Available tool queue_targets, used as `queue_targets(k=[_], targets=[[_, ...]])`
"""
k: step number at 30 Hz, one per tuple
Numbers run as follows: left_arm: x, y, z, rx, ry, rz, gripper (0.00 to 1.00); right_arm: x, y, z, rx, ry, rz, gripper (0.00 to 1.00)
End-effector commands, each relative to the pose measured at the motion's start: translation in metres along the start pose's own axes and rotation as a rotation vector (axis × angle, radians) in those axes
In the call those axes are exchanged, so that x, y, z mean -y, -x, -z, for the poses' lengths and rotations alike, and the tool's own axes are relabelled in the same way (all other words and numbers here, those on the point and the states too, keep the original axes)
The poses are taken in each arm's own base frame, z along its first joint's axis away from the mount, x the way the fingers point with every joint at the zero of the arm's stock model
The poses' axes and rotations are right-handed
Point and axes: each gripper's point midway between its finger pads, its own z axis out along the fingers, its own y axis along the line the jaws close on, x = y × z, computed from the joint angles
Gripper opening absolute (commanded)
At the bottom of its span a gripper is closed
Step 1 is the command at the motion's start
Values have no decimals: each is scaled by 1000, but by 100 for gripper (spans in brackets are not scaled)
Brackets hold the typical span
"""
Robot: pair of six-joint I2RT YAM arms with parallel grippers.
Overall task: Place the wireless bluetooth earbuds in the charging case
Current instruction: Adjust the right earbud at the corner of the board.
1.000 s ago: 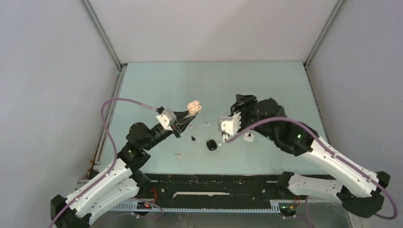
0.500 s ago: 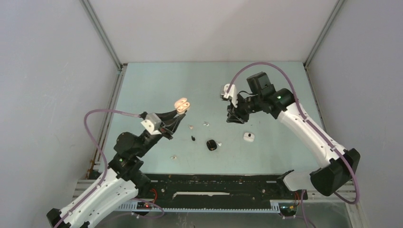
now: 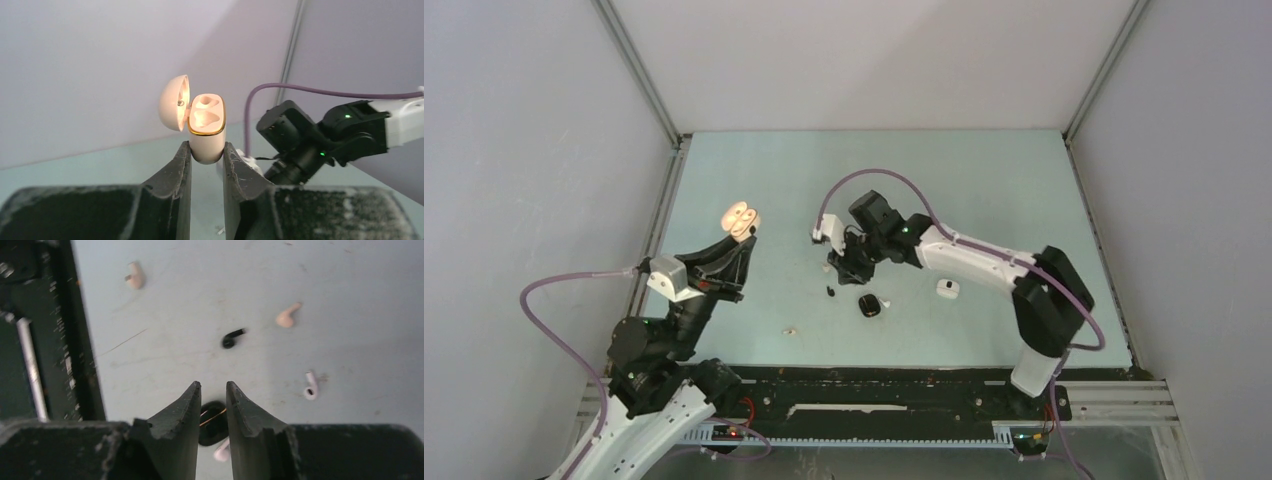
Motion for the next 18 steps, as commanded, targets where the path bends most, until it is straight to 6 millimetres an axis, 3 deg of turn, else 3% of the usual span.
queue_targets(k=[1, 5, 9, 12, 14, 18], targets=[[-9, 0, 9, -44, 43, -22, 0, 62, 44, -4, 124, -160, -158, 28], [-10, 2, 11, -43, 44, -36, 0, 61, 33, -28, 28, -154, 10, 32], [-10, 3, 12, -48, 39, -50, 0, 19, 21, -42, -17, 42, 172, 35], [-11, 7, 13, -44, 45, -50, 0, -4, 20, -56, -41, 39, 238, 36], [-12, 13, 13, -35, 54, -49, 0, -10, 21, -69, -69, -23, 185, 35], [-17, 22, 16, -11, 80, -45, 0, -23, 27, -78, -13, -87, -156, 34]])
